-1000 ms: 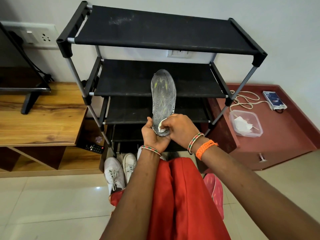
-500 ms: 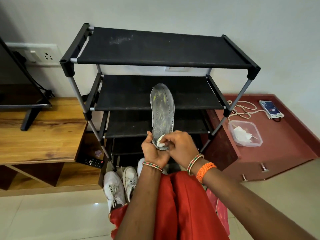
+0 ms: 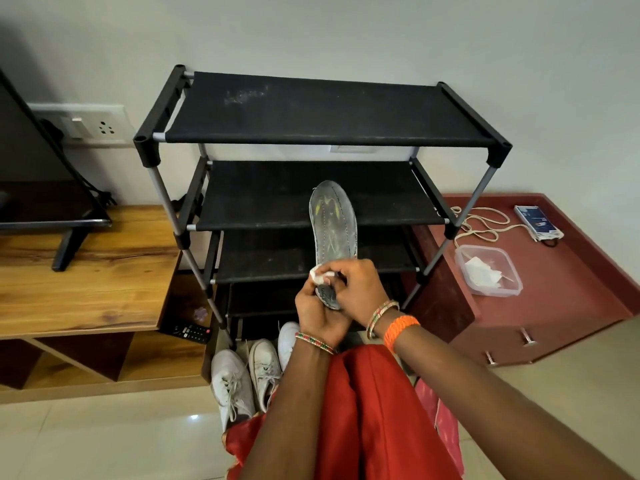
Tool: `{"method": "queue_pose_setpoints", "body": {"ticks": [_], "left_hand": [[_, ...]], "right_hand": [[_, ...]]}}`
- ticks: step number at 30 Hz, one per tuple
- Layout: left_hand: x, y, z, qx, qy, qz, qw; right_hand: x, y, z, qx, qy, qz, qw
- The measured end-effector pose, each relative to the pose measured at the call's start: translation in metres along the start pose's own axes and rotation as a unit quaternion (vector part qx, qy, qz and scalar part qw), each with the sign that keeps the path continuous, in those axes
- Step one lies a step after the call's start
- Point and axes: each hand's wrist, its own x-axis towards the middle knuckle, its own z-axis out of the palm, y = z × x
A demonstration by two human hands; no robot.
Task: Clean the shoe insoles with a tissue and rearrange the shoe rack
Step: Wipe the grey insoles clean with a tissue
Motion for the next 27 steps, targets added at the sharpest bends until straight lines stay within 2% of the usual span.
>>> {"method": "queue_pose_setpoints", "body": {"ticks": [4, 8, 12, 14, 17, 20, 23, 27], "left_hand": [[0.003, 0.002, -0.002, -0.015, 0.047, 0.007, 0.999], [0.006, -0.002, -0.002, -0.024, 0.007, 0.002, 1.0], [0.006, -0.003, 0.002, 0.005, -0.01, -0.001, 1.0], [0.007, -0.001, 0.002, -0.009, -0.009, 0.004, 1.0], [0.009, 0.004, -0.002, -0.019, -0.009, 0.022, 1.0], [0.01, 0.008, -0.004, -0.001, -0.027, 0.024, 0.999], [0.009, 0.009, 0.0, 0.033, -0.036, 0.018, 0.999], [0.003, 0.013, 0.002, 0.044, -0.031, 0.026, 0.998]], "right_hand": [[-0.024, -0.002, -0.002, 0.055, -0.011, 0.028, 0.998], [-0.001, -0.005, -0.004, 0.013, -0.016, 0.021, 1.0], [0.026, 0.005, 0.003, 0.019, 0.07, 0.063, 0.995], [0.022, 0.005, 0.008, 0.045, 0.082, 0.087, 0.992], [-0.004, 0.003, 0.015, 0.033, 0.033, 0.026, 0.999], [-0.001, 0.009, 0.007, -0.038, -0.031, -0.058, 0.997], [0.04, 0.01, -0.009, -0.158, -0.08, -0.054, 0.983], [0.06, 0.01, -0.013, -0.194, -0.054, -0.007, 0.98]]}}
